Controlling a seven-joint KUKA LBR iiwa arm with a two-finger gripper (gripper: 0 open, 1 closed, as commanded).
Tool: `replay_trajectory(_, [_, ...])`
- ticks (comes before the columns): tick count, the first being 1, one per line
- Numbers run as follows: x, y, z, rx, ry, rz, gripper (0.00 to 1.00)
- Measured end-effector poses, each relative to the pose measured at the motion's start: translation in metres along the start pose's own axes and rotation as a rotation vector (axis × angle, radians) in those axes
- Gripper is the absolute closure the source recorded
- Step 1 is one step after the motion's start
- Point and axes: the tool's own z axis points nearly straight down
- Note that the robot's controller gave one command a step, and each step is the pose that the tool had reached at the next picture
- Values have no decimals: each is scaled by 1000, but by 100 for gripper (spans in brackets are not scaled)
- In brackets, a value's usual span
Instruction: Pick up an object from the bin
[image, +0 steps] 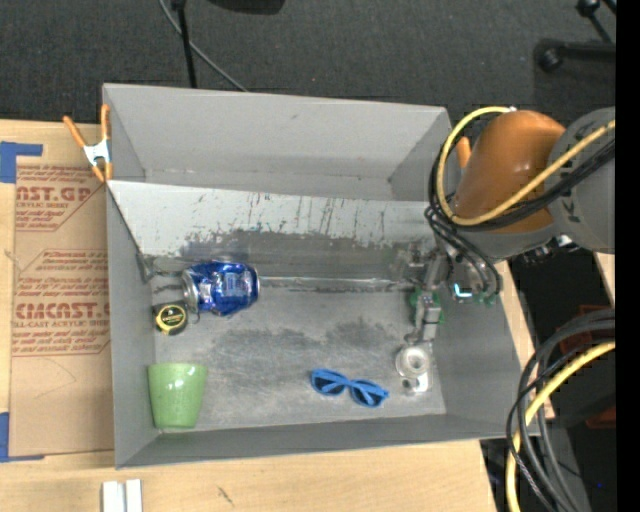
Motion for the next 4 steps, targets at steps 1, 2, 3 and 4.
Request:
replay_trajectory(1, [65,51,96,-3,6,68,0])
replay_trajectory(2, [87,79,61,-1,-5,208,0])
replay_trajectory(3, [94,80,61,-1,-4,395,0])
replay_trajectory(4, [96,89,93,-1,-2,494,0])
